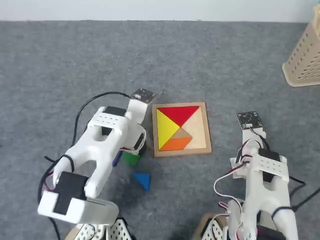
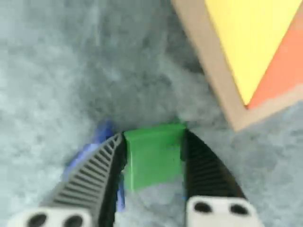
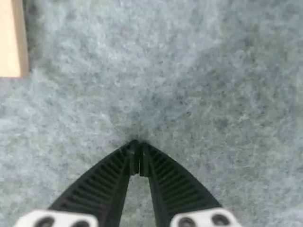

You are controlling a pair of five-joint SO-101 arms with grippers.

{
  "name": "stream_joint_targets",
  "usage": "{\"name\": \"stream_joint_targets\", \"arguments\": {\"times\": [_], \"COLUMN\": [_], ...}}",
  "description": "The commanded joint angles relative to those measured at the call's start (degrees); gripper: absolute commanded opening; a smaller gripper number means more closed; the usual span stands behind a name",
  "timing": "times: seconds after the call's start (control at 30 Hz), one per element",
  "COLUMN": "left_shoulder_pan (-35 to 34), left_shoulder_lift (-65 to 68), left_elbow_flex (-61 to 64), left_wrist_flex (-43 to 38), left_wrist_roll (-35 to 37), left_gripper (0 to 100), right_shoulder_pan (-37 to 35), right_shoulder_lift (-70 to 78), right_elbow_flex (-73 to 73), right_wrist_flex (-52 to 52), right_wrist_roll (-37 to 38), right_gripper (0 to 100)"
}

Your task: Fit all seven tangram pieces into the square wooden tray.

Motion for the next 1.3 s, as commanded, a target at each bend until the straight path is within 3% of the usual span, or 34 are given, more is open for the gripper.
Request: {"name": "stream_joint_targets", "arguments": {"times": [0.0, 0.53, 0.73, 0.93, 1.27], "left_shoulder_pan": [-1.0, -1.0, -0.9, -1.0, -0.9], "left_shoulder_lift": [0.4, 0.4, 0.6, 0.4, 1.1], "left_elbow_flex": [-4.4, -19.6, -16.1, -6.6, -3.0], "left_wrist_flex": [2.4, 13.6, 13.5, 9.4, 3.0], "left_wrist_roll": [-0.7, -0.5, -1.0, -9.8, -10.0], "left_gripper": [11, 11, 13, 20, 21], "right_shoulder_pan": [1.0, 1.0, 1.0, 0.9, 0.9], "right_shoulder_lift": [-1.5, -1.5, -1.5, -1.5, -1.5], "right_elbow_flex": [0.0, 0.0, 0.0, 0.0, 0.0], "right_wrist_flex": [-0.7, -0.7, -0.7, -0.7, -0.7], "right_wrist_roll": [-0.5, -0.2, -0.2, -0.2, -0.2], "right_gripper": [0.7, 0.7, 0.7, 0.7, 0.7]}}
